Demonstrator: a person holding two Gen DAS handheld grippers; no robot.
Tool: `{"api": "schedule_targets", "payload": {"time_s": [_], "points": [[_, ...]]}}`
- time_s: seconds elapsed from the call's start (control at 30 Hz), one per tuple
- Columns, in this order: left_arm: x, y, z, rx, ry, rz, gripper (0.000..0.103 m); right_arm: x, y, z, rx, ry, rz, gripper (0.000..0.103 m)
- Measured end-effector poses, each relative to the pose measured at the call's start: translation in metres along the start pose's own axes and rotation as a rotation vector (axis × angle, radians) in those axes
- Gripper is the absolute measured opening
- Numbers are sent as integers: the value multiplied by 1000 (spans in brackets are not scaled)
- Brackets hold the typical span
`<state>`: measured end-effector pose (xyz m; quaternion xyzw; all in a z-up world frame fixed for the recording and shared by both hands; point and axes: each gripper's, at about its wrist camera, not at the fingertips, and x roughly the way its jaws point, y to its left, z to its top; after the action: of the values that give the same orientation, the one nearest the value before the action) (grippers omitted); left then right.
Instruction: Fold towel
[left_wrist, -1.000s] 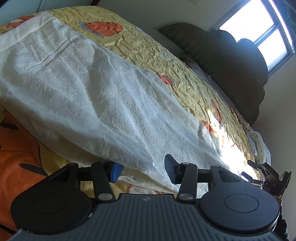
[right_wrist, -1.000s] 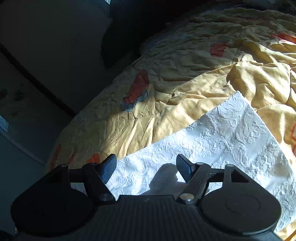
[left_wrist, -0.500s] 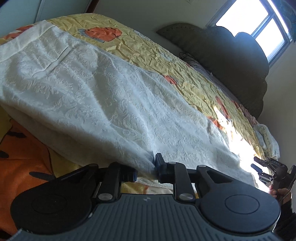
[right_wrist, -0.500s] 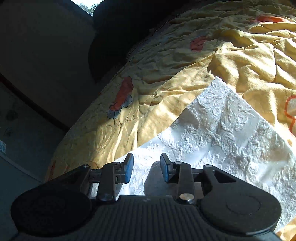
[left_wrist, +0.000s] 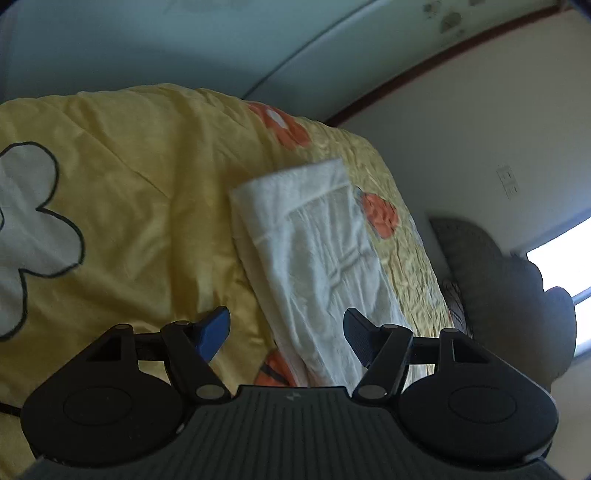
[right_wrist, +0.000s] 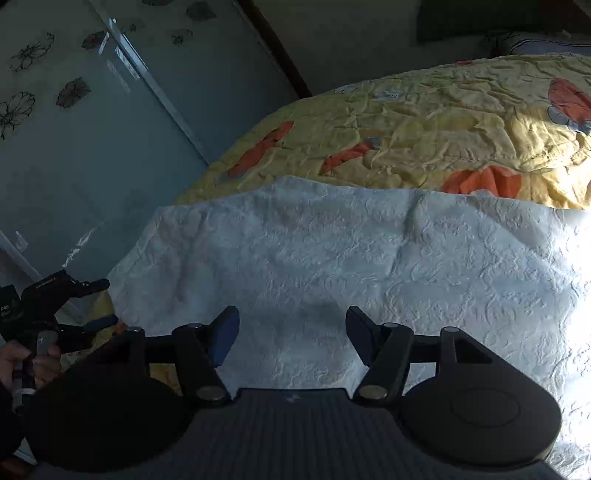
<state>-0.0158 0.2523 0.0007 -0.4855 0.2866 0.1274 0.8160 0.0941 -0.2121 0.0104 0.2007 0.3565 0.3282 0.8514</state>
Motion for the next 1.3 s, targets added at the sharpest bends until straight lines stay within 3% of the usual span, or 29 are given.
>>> {"api": "schedule_targets", "payload": {"time_s": [0.07, 0.2, 0.27, 0.3, 0.33, 0.4, 0.57, 0.63, 0.7, 0.8, 0.83, 0.87, 0.93, 1.07, 1.17, 1.3], "points": [[7, 6, 11, -46, 1, -13, 69, 7, -1, -5, 6, 5, -12, 63], [20, 1, 26, -35, -25, -34, 68, 6, -11, -15, 24, -36, 17, 64], [25, -3, 29, -23, -34, -30, 61, 2, -10, -20, 24, -51, 25, 64], [27, -5, 30, -14, -32, -22, 45, 2, -9, -20, 22, -54, 24, 64], [28, -5, 31, 1, -38, -31, 13, 2, -7, -20, 15, -55, 21, 64], [21, -12, 33, 67, -66, -61, 9, 5, -5, -19, -4, -57, 13, 65], [0, -38, 29, 264, -121, -151, 12, 4, -4, -22, -23, -66, 11, 66], [10, -35, 30, 248, -70, -148, 34, 3, -6, -22, -5, -72, 21, 66], [25, -24, 32, 192, -11, -108, 41, 1, -8, -23, 10, -79, 32, 66], [34, -9, 32, 138, 12, -88, 41, 1, -11, -25, 20, -94, 45, 66], [37, -7, 32, 133, 3, -81, 31, 1, -12, -27, 21, -101, 51, 66], [37, -6, 32, 137, -13, -63, 14, 0, -13, -28, 21, -109, 58, 66], [32, -11, 33, 153, -27, -55, 12, 0, -15, -30, 23, -117, 71, 66], [9, -34, 31, 322, -77, -8, 13, 0, -16, -30, 11, -116, 85, 66], [32, -19, 30, 316, -12, 78, 12, 0, -20, -31, 19, -124, 100, 66], [29, -18, 25, 335, -44, 45, 15, 1, -14, -29, -10, -114, 70, 66]]}}
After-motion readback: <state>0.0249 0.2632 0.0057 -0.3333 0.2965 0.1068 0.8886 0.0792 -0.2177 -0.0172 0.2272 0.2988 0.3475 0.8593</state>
